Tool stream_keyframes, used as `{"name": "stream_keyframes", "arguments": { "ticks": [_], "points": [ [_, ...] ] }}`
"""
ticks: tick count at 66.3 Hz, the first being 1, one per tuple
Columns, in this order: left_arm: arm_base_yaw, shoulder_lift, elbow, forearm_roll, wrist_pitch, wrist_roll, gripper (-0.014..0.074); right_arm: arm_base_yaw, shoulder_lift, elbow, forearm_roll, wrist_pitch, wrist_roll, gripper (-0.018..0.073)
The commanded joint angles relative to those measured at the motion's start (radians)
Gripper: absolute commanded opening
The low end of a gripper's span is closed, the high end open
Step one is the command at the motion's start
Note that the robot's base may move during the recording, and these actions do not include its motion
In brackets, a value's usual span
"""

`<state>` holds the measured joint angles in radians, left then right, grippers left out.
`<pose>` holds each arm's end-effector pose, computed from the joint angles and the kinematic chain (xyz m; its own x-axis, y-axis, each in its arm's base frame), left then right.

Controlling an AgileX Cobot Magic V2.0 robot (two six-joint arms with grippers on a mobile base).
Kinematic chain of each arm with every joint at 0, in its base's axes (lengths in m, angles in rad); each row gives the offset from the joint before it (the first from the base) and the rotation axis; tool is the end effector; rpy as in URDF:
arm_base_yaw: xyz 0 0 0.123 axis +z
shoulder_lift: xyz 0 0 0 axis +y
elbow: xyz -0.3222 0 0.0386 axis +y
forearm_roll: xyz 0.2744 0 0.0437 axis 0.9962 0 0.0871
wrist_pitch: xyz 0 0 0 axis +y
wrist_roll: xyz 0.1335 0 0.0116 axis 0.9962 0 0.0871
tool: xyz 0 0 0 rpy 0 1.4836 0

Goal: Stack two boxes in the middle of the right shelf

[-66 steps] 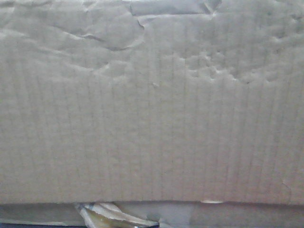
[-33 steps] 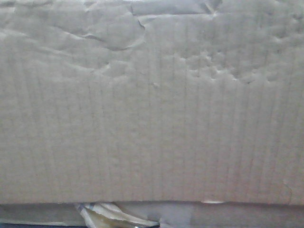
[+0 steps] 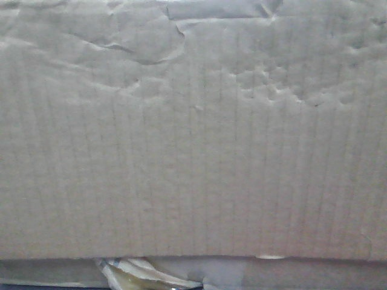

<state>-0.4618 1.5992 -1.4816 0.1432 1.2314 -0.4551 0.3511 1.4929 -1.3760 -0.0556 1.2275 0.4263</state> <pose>0.3358 -0.1470 0.3288 -0.9425 0.0308 -0.3328 0.0341 0.9994 -0.0040 0.3144 0.1077 0.3313 -0.9500 0.0736 -0.3034 0.0526 0.9957 0.0768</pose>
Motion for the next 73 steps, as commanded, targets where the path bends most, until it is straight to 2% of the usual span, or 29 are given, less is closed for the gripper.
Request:
{"name": "stream_keyframes", "arguments": {
  "ticks": [1, 8, 16, 23, 34, 50, 58, 73],
  "points": [
    [-0.002, 0.01, 0.001, -0.001, -0.01, 0.002, 0.0255, 0.0, -0.003, 0.003, -0.012, -0.006, 0.002, 0.0206],
    [-0.002, 0.01, 0.001, -0.001, -0.01, 0.002, 0.0204, 0.0, -0.003, 0.003, -0.014, -0.006, 0.002, 0.0035],
    [-0.002, 0.01, 0.001, -0.001, -0.01, 0.002, 0.0052, 0.0, -0.003, 0.003, -0.03, -0.006, 0.002, -0.0167],
    [-0.002, 0.01, 0.001, -0.003, -0.01, 0.002, -0.0116, 0.0, -0.003, 0.003, -0.05, -0.006, 0.004, -0.0155],
    [-0.002, -0.008, 0.001, 0.01, -0.01, -0.012, -0.0111, 0.0, -0.007, -0.018, -0.084, -0.006, 0.033, -0.0155],
    [-0.003, -0.11, -0.029, 0.177, -0.01, -0.125, -0.0111, 0.0, -0.045, -0.074, -0.139, -0.006, 0.048, -0.0155],
    [-0.003, -0.134, -0.09, 0.208, -0.01, -0.125, -0.0111, 0.003, -0.062, -0.093, -0.156, -0.006, 0.048, -0.0155],
    [-0.003, -0.135, -0.211, 0.253, -0.03, -0.125, -0.0111, 0.044, -0.094, -0.163, -0.237, -0.109, 0.048, -0.0155]
  ]
}}
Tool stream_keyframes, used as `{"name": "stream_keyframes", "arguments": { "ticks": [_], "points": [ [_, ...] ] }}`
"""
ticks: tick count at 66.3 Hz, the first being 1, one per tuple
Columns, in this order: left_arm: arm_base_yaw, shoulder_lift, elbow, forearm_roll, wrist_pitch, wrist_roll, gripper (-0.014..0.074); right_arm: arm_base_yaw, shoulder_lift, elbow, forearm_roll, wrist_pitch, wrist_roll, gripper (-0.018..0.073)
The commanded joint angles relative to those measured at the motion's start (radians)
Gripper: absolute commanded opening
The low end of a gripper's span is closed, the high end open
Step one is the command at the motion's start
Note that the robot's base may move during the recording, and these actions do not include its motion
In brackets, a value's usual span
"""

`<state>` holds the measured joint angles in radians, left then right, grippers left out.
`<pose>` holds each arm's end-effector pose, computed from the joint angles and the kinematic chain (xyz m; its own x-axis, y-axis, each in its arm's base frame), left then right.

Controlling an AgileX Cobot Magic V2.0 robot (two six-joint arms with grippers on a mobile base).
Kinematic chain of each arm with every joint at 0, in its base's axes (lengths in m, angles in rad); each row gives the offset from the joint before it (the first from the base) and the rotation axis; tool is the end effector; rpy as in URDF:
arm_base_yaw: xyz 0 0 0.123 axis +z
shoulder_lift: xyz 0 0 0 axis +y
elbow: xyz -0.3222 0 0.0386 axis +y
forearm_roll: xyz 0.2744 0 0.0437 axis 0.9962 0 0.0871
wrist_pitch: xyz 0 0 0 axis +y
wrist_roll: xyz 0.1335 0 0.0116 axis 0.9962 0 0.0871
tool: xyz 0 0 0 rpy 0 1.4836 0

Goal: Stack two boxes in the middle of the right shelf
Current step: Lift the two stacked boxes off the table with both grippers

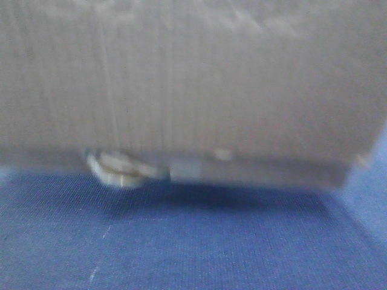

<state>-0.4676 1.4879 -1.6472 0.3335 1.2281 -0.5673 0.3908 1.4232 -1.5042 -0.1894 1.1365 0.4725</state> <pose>0.3297 -0.1202 0.4293 -0.7780 -0.0720 -0.6241 -0.0753 0.9969 -0.0212 0.3196 0.1069 0.4048 -0.8095 0.0736 -0.5825 0.0263 0.9957 0.0893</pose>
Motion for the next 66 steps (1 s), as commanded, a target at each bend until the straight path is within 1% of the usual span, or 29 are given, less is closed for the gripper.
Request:
{"name": "stream_keyframes", "arguments": {
  "ticks": [1, 8, 14, 28, 35, 40, 45, 57, 62, 66],
  "points": [
    [0.003, -0.024, -0.051, 0.065, -0.028, -0.013, -0.0111, 0.006, -0.025, -0.042, -0.116, -0.022, 0.002, -0.0155],
    [0.003, -0.024, -0.081, 0.103, -0.052, -0.008, -0.0111, 0.01, -0.027, -0.086, -0.166, -0.054, 0.002, -0.0155],
    [0.003, -0.025, -0.092, 0.135, -0.09, 0.02, -0.0111, 0.01, -0.027, -0.121, -0.191, -0.091, 0.002, -0.0155],
    [0.003, -0.027, -0.092, 0.174, -0.176, 0.022, -0.0111, 0.01, -0.027, -0.162, -0.193, -0.229, 0.002, -0.0155],
    [0.003, -0.034, -0.095, 0.174, -0.226, 0.022, -0.0111, 0.01, -0.027, -0.162, -0.195, -0.247, 0.008, -0.0155],
    [0.003, -0.042, -0.108, 0.178, -0.233, 0.022, -0.0111, 0.01, -0.027, -0.162, -0.21, -0.251, 0.041, -0.0155],
    [0.003, -0.05, -0.121, 0.187, -0.235, 0.022, -0.0111, 0.01, -0.039, -0.162, -0.253, -0.254, 0.096, -0.0155],
    [0.003, -0.077, -0.134, 0.192, -0.245, 0.013, -0.0111, 0.01, -0.062, -0.16, -0.282, -0.248, 0.096, -0.0155],
    [0.003, -0.086, -0.134, 0.188, -0.222, 0.013, -0.0111, 0.013, -0.076, -0.16, -0.284, -0.246, 0.096, -0.0155],
    [0.003, -0.099, -0.134, 0.185, -0.2, 0.013, -0.0111, 0.029, -0.093, -0.16, -0.286, -0.241, 0.096, -0.0155]
  ]
}}
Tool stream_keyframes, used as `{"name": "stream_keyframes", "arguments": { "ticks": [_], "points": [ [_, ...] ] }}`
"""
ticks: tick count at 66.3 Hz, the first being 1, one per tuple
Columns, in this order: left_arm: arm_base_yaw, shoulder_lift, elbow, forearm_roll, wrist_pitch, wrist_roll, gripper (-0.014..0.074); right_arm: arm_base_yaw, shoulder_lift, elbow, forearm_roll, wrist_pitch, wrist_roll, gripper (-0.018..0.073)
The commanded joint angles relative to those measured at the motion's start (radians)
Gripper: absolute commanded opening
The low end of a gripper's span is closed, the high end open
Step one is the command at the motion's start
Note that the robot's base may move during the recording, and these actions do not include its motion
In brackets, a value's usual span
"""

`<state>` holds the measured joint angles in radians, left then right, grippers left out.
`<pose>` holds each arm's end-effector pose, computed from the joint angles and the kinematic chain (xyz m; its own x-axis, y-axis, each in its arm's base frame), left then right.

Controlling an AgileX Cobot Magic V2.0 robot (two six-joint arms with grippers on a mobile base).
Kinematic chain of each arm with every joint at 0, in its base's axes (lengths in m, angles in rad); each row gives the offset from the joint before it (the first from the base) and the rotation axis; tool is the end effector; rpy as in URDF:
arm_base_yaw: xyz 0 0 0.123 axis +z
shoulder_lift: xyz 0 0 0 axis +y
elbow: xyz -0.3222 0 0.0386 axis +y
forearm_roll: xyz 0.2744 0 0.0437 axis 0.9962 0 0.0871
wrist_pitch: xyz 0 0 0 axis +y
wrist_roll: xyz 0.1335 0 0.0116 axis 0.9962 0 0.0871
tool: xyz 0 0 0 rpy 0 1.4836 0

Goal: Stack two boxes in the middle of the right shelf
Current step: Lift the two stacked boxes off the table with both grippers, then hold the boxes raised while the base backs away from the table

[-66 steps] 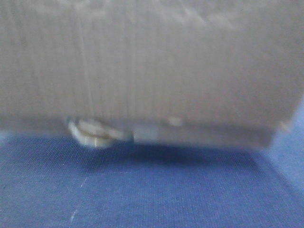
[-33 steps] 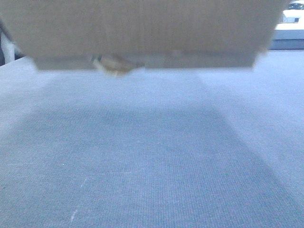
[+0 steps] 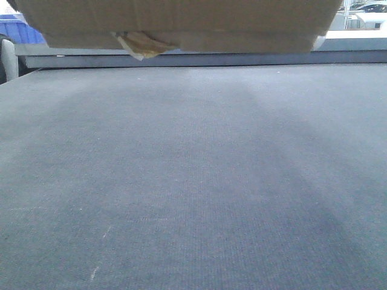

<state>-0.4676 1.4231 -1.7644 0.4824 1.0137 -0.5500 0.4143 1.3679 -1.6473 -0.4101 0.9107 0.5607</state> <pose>0.3282 -0.1066 0.5181 -0.4640 -0.0502 -0.8844 -0.0179 0.9987 -0.0473 0.3246 0.0966 0.5028 -0.4588 0.1048 -0.8823 0.0067 0.9934 0.1145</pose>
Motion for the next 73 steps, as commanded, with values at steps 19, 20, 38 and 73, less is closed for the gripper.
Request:
{"name": "stream_keyframes", "arguments": {
  "ticks": [19, 20, 38, 73],
  "points": [
    [0.003, -0.101, 0.062, 0.051, -0.032, -0.007, -0.0111, 0.04, -0.063, 0.015, -0.123, -0.017, 0.008, -0.0155],
    [0.003, -0.103, 0.069, 0.052, -0.042, -0.01, -0.0111, 0.04, -0.063, 0.022, -0.127, -0.024, 0.01, -0.0155],
    [0.003, -0.112, 0.107, 0.069, -0.097, -0.057, -0.0111, 0.04, -0.095, 0.108, -0.162, -0.098, 0.061, -0.0155],
    [0.003, -0.112, 0.107, 0.067, -0.082, -0.057, -0.0111, 0.04, -0.095, 0.108, -0.162, -0.134, 0.061, -0.0155]
  ]
}}
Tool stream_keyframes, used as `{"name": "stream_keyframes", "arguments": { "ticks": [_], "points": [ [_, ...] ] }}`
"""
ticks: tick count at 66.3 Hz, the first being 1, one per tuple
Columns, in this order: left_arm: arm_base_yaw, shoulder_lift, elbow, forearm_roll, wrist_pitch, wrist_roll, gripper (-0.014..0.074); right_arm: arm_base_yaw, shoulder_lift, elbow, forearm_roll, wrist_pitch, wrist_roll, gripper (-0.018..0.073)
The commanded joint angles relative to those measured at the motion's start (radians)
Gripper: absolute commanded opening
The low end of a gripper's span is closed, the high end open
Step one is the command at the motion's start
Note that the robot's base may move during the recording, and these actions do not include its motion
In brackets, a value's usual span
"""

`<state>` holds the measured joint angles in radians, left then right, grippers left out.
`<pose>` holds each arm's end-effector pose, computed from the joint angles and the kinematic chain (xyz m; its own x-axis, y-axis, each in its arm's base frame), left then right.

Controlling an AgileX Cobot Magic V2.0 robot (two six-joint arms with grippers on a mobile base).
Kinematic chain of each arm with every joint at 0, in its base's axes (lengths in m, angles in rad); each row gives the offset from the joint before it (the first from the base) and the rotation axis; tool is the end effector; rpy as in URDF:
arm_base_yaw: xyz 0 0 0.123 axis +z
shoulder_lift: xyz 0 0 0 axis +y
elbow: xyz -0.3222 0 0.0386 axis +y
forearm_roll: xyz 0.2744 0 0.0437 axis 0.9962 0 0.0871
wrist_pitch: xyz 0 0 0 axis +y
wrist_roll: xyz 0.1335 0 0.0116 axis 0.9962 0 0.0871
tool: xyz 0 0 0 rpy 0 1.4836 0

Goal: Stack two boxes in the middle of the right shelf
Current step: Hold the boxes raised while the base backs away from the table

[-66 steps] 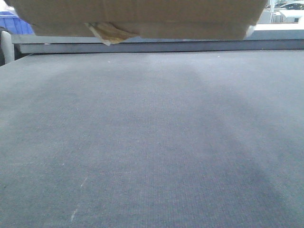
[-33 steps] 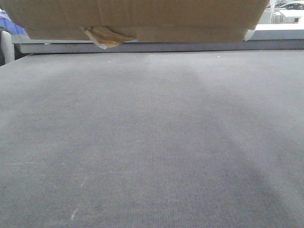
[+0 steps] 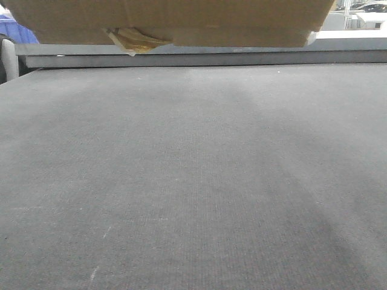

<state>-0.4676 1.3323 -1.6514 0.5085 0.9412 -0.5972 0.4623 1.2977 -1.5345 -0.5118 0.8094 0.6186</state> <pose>0.3077 -0.0963 0.5170 -0.4160 -0.0746 -0.9063 -0.0145 0.9970 -0.0755 0.3088 0.1008 0.4997 -0.3825 0.0667 -0.9215 -0.0337 0.9957 0.0861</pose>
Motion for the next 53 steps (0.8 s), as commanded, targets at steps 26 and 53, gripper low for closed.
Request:
{"name": "stream_keyframes", "arguments": {
  "ticks": [26, 53],
  "points": [
    [0.003, -0.022, -0.006, 0.045, -0.011, -0.01, -0.0111, -0.008, -0.025, -0.005, -0.061, -0.033, 0.003, -0.0155],
    [0.003, -0.022, -0.006, 0.045, -0.011, -0.01, -0.0111, -0.008, -0.025, -0.005, -0.061, -0.033, 0.003, -0.0155]
  ]
}}
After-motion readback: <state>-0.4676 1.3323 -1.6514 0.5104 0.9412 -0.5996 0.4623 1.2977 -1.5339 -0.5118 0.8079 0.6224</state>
